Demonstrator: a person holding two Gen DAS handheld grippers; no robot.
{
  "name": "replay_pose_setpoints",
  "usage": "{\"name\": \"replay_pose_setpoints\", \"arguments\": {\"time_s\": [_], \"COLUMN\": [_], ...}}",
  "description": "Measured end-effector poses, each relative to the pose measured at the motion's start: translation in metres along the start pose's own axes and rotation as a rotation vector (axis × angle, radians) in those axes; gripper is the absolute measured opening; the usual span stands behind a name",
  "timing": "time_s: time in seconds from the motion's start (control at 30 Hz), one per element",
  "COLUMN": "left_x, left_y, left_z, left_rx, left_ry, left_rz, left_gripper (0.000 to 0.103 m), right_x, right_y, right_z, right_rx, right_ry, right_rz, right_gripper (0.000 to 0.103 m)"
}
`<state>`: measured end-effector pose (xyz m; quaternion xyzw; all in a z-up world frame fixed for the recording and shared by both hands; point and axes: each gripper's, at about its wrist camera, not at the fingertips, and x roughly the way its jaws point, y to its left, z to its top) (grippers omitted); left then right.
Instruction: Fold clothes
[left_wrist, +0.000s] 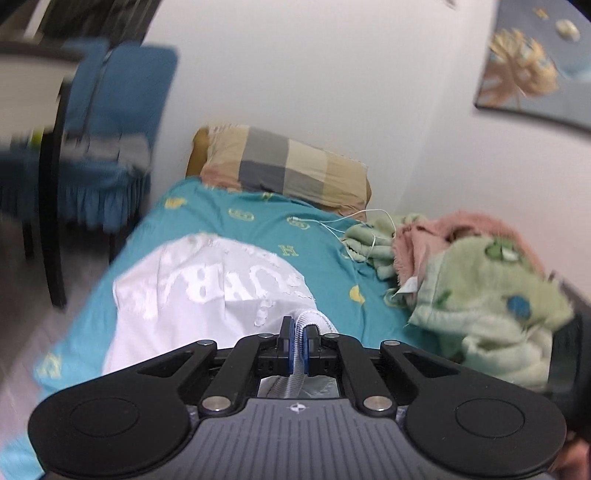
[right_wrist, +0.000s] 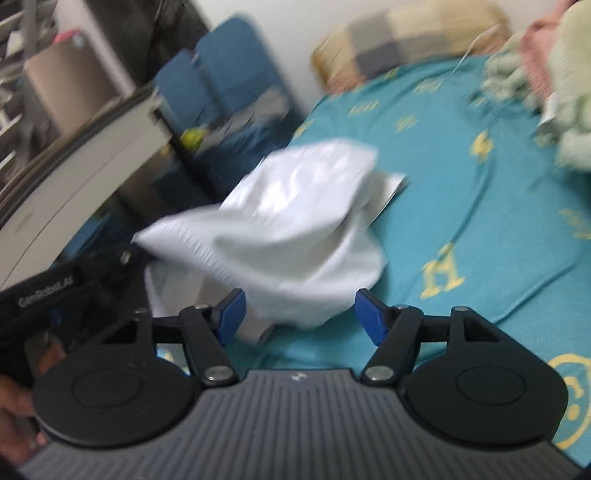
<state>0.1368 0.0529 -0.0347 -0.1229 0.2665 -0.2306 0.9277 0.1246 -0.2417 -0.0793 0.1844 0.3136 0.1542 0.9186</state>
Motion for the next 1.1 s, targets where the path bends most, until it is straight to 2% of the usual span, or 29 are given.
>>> {"name": "replay_pose_setpoints", "arguments": {"time_s": [0.07, 0.17, 0.27, 0.33, 0.4, 0.47, 0.67, 0.7, 0.73, 0.83, 0.9, 1.0, 1.1], "left_x": [0.003, 0.006, 0.009, 0.011, 0.012, 0.014, 0.023, 0.025, 0.028, 0.038, 0.043, 0.045, 0.044], "left_y": [0.011, 0.028, 0.041, 0.049, 0.056, 0.059, 0.054, 0.053, 0.052, 0.048, 0.039, 0.015, -0.015], "left_z": [0.005, 0.005, 0.000, -0.003, -0.004, -0.006, -0.010, -0.011, -0.012, -0.018, -0.022, -0.027, -0.039], "left_rx": [-0.066, -0.173, -0.279, -0.337, -0.369, -0.383, -0.352, -0.345, -0.333, -0.272, -0.203, -0.040, 0.168], "left_ry": [0.019, 0.058, 0.084, 0.093, 0.100, 0.106, 0.119, 0.123, 0.133, 0.166, 0.176, 0.156, 0.158], "left_rz": [-0.032, -0.084, -0.094, -0.083, -0.076, -0.069, -0.041, -0.034, -0.021, 0.019, 0.019, -0.014, -0.010], "left_gripper": [0.005, 0.006, 0.006, 0.006, 0.006, 0.006, 0.006, 0.006, 0.006, 0.010, 0.014, 0.018, 0.022], "right_x": [-0.003, 0.001, 0.007, 0.013, 0.021, 0.029, 0.057, 0.056, 0.053, 0.035, 0.021, 0.003, -0.010], "right_y": [0.007, 0.019, 0.034, 0.046, 0.054, 0.062, 0.074, 0.070, 0.064, 0.041, 0.027, 0.009, -0.015], "right_z": [-0.001, -0.005, -0.013, -0.019, -0.025, -0.031, -0.047, -0.044, -0.038, -0.014, 0.000, 0.008, 0.013], "right_rx": [-0.047, -0.130, -0.196, -0.249, -0.287, -0.325, -0.498, -0.487, -0.452, -0.303, -0.203, -0.089, 0.039], "right_ry": [-0.037, -0.038, -0.069, -0.091, -0.095, -0.099, -0.086, -0.080, -0.075, -0.056, -0.026, 0.010, 0.063], "right_rz": [0.018, 0.095, 0.115, 0.101, 0.067, 0.033, -0.111, -0.121, -0.119, -0.065, -0.004, 0.042, 0.056], "right_gripper": [0.070, 0.070, 0.068, 0.053, 0.043, 0.039, 0.035, 0.017, 0.011, 0.011, 0.011, 0.011, 0.011]}}
